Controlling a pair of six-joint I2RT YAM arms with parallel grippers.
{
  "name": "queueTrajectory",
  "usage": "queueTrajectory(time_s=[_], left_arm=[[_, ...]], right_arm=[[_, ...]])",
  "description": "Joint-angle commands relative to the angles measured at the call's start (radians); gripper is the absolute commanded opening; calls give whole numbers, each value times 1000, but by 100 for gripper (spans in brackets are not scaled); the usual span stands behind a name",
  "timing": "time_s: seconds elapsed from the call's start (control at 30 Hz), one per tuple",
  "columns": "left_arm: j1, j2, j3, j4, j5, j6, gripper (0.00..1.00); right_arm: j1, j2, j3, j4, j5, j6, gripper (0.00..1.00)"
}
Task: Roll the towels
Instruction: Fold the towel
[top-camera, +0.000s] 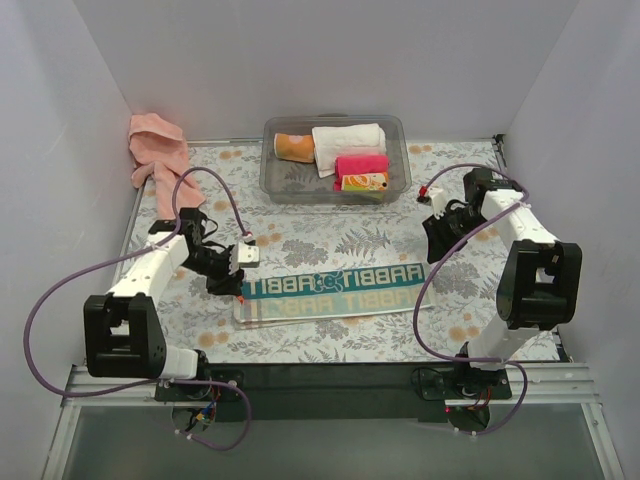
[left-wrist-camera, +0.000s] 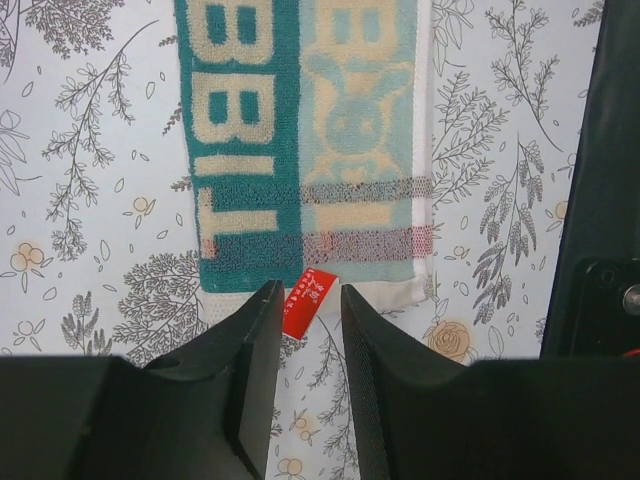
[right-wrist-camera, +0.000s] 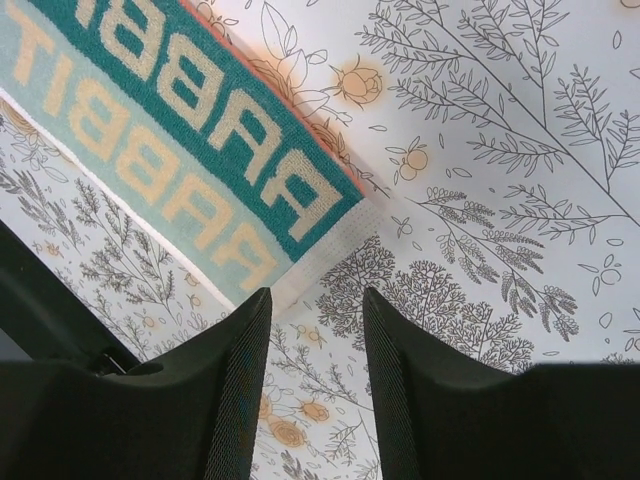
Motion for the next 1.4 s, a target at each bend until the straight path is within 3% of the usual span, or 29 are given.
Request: queueTrajectory(time_s=[0.0, 0.17, 0.33, 0.53, 0.73, 0.93, 1.13, 1.37], left_arm=[[-5, 19, 4, 45, 32, -60, 27], [-89, 43, -48, 180, -24, -183, 27], [-124, 123, -82, 332, -129, -347, 20], [-124, 235, -79, 446, -243, -430, 15], [-126, 336, 22, 516, -220, -498, 16], [-126, 443, 165, 544, -251, -543, 17], [-127, 408, 223, 483, -177, -588, 22], [-127, 272, 176, 449, -160, -642, 32]], right_arm=[[8, 6, 29, -33, -35, 1, 41], [116, 23, -68, 38, 7, 33, 32], [131, 91, -140, 135, 99, 93, 30], [127, 189, -122, 252, 232, 182, 30], [94, 273, -16, 269, 298, 259, 29], [96, 166, -129, 203, 258, 129, 27], [65, 51, -142, 166, 254, 133, 31], [-11, 95, -40, 114, 197, 202, 34]])
